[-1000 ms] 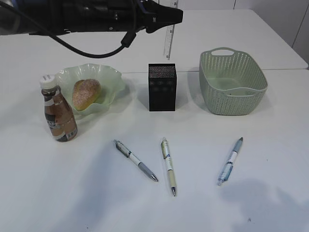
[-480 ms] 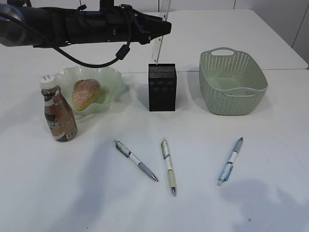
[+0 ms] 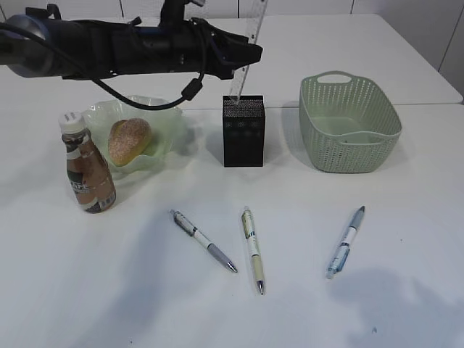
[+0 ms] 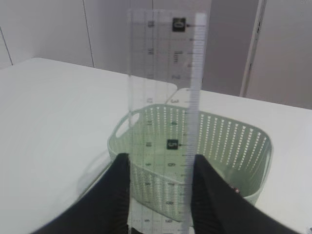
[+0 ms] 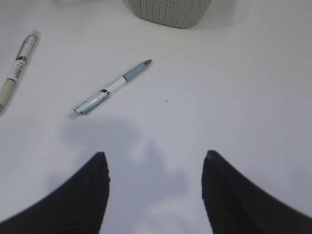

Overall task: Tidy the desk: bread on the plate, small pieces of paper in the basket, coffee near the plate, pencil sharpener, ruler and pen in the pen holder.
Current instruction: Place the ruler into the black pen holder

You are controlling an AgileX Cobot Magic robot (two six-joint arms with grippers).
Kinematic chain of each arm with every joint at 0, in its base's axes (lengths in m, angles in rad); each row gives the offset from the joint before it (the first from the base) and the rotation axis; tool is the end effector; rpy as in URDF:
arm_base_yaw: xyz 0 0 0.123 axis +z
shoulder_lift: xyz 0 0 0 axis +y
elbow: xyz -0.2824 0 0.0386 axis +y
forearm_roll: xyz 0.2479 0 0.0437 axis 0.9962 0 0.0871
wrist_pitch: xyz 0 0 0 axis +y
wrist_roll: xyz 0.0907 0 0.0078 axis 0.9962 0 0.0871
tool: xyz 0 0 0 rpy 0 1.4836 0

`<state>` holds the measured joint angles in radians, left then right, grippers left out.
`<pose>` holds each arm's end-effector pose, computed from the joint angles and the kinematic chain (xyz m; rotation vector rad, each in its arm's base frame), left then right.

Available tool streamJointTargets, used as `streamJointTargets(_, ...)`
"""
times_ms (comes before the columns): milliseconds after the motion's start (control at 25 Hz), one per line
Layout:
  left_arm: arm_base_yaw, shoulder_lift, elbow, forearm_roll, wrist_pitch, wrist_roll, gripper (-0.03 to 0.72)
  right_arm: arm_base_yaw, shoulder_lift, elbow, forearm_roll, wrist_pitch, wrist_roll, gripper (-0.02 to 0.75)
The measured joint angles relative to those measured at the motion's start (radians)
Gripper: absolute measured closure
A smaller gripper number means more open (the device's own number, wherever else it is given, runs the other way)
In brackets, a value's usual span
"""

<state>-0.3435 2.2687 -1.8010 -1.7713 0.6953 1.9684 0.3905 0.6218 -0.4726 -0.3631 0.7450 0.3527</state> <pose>0.4714 -0.2294 0.2267 0.8907 1.5632 -0.7500 0.1080 0.0207 0.2634 -0.2397 2.3040 -0.0476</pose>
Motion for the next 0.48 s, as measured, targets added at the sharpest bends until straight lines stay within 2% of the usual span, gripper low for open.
streamJointTargets(160,-0.027,0.029,-0.030,0.000,-0.035,0.024,0.458,0.000,0.000,0.000,0.000,0.000,0.000,0.260)
streamJointTargets(320,-0.031,0.077,-0.096,-0.004,-0.037,0.013,0.458,0.000,0.000,0.000,0.000,-0.001,0.000,0.260)
streamJointTargets(480,-0.031,0.090,-0.104,-0.004,-0.071,0.008,0.458,0.000,0.000,0.000,0.000,-0.001,0.000,0.260)
